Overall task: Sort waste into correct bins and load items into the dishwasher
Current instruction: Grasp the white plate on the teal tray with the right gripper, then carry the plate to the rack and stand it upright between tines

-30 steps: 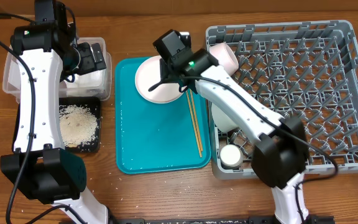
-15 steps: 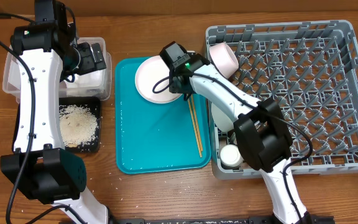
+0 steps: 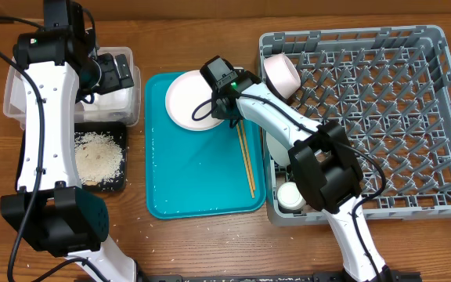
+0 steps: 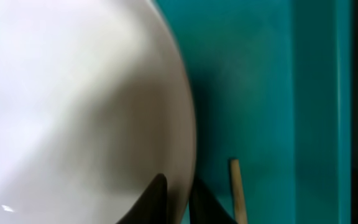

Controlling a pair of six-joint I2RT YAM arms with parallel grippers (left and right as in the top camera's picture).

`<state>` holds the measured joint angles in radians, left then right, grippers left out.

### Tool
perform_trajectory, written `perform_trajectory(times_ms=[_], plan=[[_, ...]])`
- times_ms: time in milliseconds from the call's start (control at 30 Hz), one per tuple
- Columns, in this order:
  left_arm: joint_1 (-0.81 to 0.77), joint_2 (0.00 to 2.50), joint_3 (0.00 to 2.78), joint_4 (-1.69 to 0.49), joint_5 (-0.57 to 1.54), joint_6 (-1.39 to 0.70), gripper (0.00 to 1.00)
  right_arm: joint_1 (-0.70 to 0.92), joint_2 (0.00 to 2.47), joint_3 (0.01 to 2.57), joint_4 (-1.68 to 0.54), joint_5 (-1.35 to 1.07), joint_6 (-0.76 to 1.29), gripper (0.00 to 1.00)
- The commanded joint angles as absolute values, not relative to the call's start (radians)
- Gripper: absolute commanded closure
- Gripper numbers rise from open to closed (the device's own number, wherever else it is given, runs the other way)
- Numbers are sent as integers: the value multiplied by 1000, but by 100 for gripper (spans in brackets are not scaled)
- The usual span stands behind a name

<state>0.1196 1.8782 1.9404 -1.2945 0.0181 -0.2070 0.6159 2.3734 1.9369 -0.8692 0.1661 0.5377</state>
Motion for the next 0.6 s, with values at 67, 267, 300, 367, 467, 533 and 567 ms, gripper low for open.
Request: perform_trajectory(times_ms=[67, 267, 300, 367, 467, 533, 567], plan=[[117, 1876, 1961, -1294, 19, -195, 0, 627, 2386, 1936, -864, 152, 521, 96], [117, 1876, 1961, -1294, 19, -195, 0, 628, 2375, 1980, -939, 152, 480, 96], [117, 1876, 1961, -1294, 19, -195, 0, 628, 2356, 2038, -1010, 152, 449, 96], [117, 1876, 1961, -1294, 19, -195, 0, 628, 2331, 2122, -1093, 151, 413, 96], [117, 1876, 1961, -1294, 19, -195, 0, 628, 2276, 2313, -1280, 156, 334, 96], [117, 1876, 1961, -1294, 19, -195, 0, 628, 2244, 2416, -1398, 190, 313, 96], [117, 1876, 1961, -1294, 19, -195, 0, 626, 2228, 2462, -1451, 221, 313, 96]])
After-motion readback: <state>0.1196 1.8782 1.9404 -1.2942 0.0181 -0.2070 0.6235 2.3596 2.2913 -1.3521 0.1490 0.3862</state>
